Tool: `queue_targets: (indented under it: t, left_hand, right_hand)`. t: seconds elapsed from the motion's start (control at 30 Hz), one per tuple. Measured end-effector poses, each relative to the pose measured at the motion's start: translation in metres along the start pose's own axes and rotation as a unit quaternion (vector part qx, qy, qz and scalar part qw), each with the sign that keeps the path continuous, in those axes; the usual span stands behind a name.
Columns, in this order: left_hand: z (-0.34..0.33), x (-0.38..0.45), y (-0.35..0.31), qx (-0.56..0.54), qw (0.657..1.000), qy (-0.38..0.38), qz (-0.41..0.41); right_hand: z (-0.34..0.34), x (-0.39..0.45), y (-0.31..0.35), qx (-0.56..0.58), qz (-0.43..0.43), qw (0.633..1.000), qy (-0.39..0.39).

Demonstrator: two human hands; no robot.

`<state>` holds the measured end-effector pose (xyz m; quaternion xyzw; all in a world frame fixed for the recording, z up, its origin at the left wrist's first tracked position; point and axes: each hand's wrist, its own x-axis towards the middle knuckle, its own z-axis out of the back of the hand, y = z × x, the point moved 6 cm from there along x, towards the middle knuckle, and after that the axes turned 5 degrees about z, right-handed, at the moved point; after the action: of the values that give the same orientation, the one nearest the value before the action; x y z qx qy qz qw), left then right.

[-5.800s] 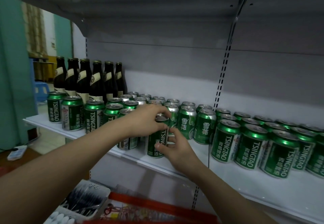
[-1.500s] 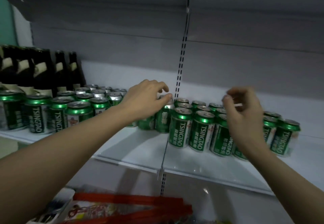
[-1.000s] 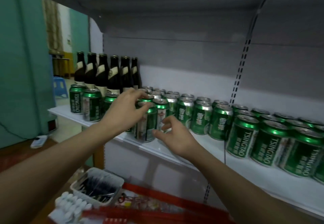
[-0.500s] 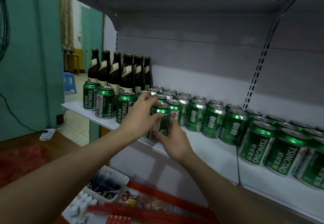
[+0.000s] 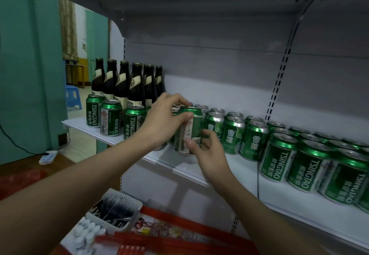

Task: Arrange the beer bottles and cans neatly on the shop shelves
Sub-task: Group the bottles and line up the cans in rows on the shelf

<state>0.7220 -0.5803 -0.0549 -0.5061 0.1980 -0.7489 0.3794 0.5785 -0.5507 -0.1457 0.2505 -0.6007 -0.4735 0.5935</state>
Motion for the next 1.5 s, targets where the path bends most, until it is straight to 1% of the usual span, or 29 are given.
queue_targets:
  t: [0.07,0.13,0.2,0.3,0.4,0.47,0.6,0.7,0.77,0.87,0.93,1.0,1.1,1.23,1.37,1.5]
  left_hand:
    - [-0.002,0.004,-0.008,-0.068,0.997,0.015,0.019]
    - [-0.007,0.007,-0.014,-0.146,0.987,0.042,0.045]
    - [-0.016,0.008,-0.020,-0.164,0.982,0.073,0.061]
    - [-0.036,0.007,-0.030,-0.172,0.974,0.123,0.076]
    - [-0.058,0.005,-0.044,-0.176,0.968,0.161,0.072]
    - [-0.070,0.004,-0.054,-0.161,0.970,0.176,0.055]
    - [-0.088,0.006,-0.075,-0.164,0.971,0.172,0.034]
    - [-0.099,0.008,-0.099,-0.170,0.973,0.155,0.002]
    - [-0.107,0.010,-0.118,-0.186,0.972,0.141,-0.016]
    - [-0.123,0.015,-0.148,-0.187,0.974,0.122,-0.036]
    - [-0.137,0.017,-0.167,-0.199,0.972,0.120,-0.048]
    - [-0.155,0.017,-0.185,-0.216,0.966,0.130,-0.054]
    - [-0.183,0.012,-0.214,-0.231,0.958,0.156,-0.061]
    - [-0.219,0.002,-0.250,-0.239,0.952,0.178,-0.075]
    - [-0.258,-0.012,-0.279,-0.240,0.947,0.195,-0.091]
    - [-0.297,-0.025,-0.300,-0.224,0.939,0.246,-0.092]
  right_hand:
    - [0.014,-0.003,0.001,0.078,-0.014,0.997,-0.008]
    - [0.030,-0.007,0.000,0.144,-0.042,0.988,-0.021]
    - [0.042,-0.011,-0.001,0.193,-0.060,0.979,-0.027]
    - [0.057,-0.019,0.003,0.250,-0.061,0.966,-0.024]
    - [0.073,-0.023,0.008,0.269,-0.039,0.962,-0.020]
    - [0.084,-0.025,0.010,0.271,-0.031,0.962,-0.023]
    - [0.108,-0.032,0.015,0.277,-0.020,0.960,-0.034]
    - [0.131,-0.034,0.024,0.288,0.002,0.957,-0.043]
    - [0.153,-0.035,0.034,0.250,0.023,0.966,-0.067]
    - [0.192,-0.041,0.051,0.111,0.046,0.985,-0.125]
    - [0.217,-0.048,0.064,0.022,0.055,0.986,-0.155]
    - [0.242,-0.056,0.076,-0.034,0.072,0.980,-0.182]
    - [0.276,-0.069,0.086,-0.072,0.091,0.969,-0.219]
    - [0.318,-0.088,0.087,-0.108,0.092,0.953,-0.266]
    - [0.354,-0.111,0.087,-0.107,0.088,0.937,-0.319]
    - [0.388,-0.133,0.078,-0.113,0.079,0.929,-0.343]
